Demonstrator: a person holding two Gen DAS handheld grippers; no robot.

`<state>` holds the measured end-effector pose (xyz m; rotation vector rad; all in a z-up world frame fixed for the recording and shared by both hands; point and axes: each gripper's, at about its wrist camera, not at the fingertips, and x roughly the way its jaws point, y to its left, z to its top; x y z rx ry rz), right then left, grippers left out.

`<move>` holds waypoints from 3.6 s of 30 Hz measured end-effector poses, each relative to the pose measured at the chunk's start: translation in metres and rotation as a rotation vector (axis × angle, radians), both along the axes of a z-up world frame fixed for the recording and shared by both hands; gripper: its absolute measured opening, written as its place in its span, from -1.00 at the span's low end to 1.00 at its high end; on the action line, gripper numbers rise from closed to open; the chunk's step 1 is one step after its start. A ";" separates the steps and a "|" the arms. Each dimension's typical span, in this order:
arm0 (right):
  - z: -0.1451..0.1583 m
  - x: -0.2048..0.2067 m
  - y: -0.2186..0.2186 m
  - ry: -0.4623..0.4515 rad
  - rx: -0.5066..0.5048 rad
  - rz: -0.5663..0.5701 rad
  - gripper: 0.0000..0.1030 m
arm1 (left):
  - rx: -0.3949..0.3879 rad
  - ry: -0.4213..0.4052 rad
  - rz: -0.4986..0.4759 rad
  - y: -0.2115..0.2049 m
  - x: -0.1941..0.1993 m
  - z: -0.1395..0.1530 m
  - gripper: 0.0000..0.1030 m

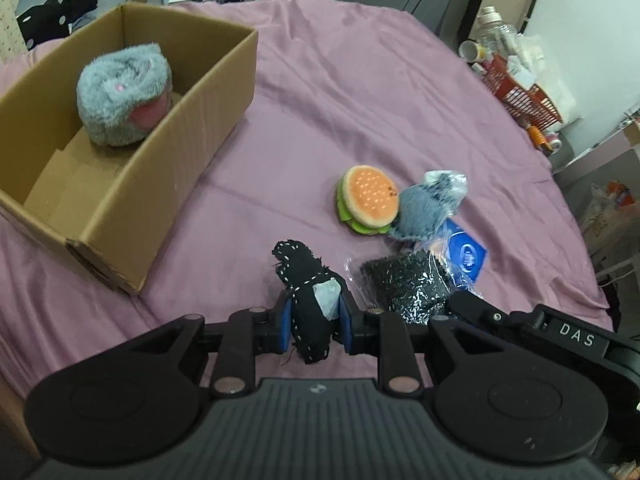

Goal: Organize soft objects
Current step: 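Grasp black-and-white plush with left gripper while right gripper grasps black sequined bag, then carry the black-and-white plush and sequined bag over the cardboard box, then open left gripper over the box while right gripper releases the sequined bag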

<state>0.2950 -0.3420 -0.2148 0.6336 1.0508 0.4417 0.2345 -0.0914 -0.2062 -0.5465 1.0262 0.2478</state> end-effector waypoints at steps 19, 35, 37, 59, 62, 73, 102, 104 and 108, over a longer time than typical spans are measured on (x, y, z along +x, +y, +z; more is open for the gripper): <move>0.079 -0.056 0.010 -0.145 -0.041 -0.061 -0.84 | -0.014 -0.148 -0.054 0.015 -0.047 0.074 -0.56; 0.127 -0.080 0.047 -0.241 -0.047 -0.045 -0.84 | -0.011 -0.239 -0.072 0.045 -0.076 0.120 -0.56; 0.130 -0.081 0.053 -0.249 -0.047 -0.042 -0.84 | -0.010 -0.246 -0.065 0.052 -0.078 0.124 -0.56; 0.138 -0.070 0.132 -0.260 -0.058 0.020 -0.84 | -0.035 -0.267 0.040 0.147 -0.082 0.135 -0.56; 0.136 -0.067 0.143 -0.255 -0.064 0.035 -0.84 | -0.041 -0.260 0.059 0.159 -0.081 0.129 -0.56; 0.128 -0.048 0.184 -0.225 -0.084 0.078 -0.84 | -0.085 -0.197 0.102 0.192 -0.067 0.101 -0.55; 0.104 -0.002 0.235 -0.174 -0.119 0.109 -0.62 | -0.141 -0.108 0.151 0.226 -0.034 0.067 -0.42; 0.106 0.000 0.235 -0.173 -0.118 0.112 -0.41 | -0.125 -0.113 0.147 0.226 -0.032 0.072 -0.34; 0.112 -0.008 0.230 -0.190 -0.118 0.115 -0.20 | -0.102 -0.130 0.155 0.227 -0.033 0.080 -0.07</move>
